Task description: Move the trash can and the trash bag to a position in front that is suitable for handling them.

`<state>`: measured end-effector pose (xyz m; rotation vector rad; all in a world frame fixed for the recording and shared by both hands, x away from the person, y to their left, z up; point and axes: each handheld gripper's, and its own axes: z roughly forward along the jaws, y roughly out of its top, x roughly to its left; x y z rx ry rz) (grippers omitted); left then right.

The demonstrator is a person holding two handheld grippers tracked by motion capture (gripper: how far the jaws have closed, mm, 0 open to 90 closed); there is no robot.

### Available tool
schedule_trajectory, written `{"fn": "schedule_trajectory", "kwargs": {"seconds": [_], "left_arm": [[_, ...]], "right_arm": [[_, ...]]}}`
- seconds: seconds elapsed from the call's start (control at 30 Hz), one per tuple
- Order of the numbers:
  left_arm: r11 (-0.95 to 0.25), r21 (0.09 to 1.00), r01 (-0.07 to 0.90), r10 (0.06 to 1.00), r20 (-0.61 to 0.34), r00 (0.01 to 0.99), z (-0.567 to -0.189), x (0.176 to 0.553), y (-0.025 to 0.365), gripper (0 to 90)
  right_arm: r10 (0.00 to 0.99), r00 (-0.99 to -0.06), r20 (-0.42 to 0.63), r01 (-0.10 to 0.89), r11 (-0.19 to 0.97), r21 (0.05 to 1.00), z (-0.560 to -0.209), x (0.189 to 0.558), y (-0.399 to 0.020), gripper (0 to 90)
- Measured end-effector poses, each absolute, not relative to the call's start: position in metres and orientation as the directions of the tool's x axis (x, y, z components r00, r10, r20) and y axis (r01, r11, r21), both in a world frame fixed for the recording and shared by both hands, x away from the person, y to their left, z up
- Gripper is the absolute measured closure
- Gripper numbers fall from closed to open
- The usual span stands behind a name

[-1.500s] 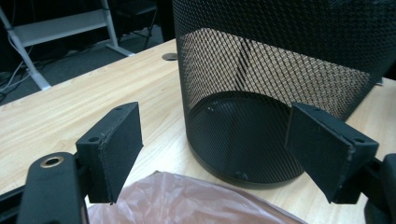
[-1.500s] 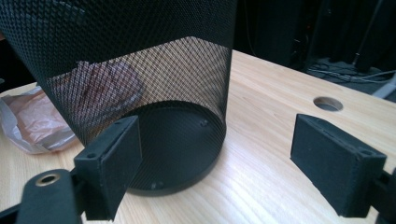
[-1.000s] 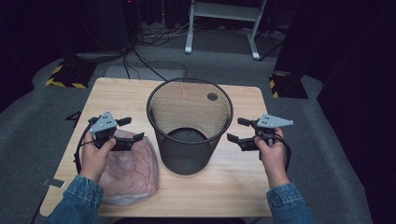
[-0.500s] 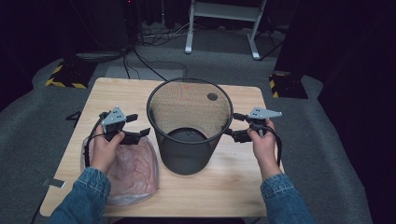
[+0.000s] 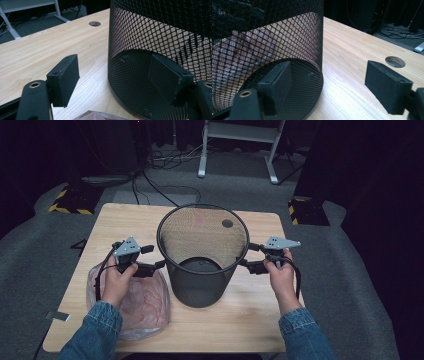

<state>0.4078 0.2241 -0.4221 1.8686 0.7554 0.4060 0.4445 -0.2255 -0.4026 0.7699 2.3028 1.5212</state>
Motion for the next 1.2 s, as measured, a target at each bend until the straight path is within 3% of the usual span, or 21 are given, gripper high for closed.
{"fn": "schedule_trajectory", "kwargs": {"seconds": [0.4,0.73,0.9,1.2], "left_arm": [[-0.294,0.902,0.318,0.643,-0.059,0.764,-0.419,0.391,0.215,27.5],[-0.415,0.863,0.29,0.621,0.035,0.783,-0.405,0.353,0.196,27.5],[-0.443,0.833,0.332,0.605,0.004,0.797,-0.411,0.334,0.191,23.7],[-0.38,0.864,0.331,0.634,-0.018,0.773,-0.407,0.322,0.205,19.1]], "right_arm": [[0.55,-0.833,0.057,0.265,0.306,0.915,-0.404,0.427,-0.235,22.5],[0.515,-0.854,0.071,0.258,0.302,0.918,-0.405,0.387,-0.252,22.5],[0.498,-0.861,0.105,0.27,0.272,0.924,-0.41,0.362,-0.259,21.8],[0.537,-0.838,0.098,0.26,0.236,0.936,-0.414,0.336,-0.271,18.7]]}}
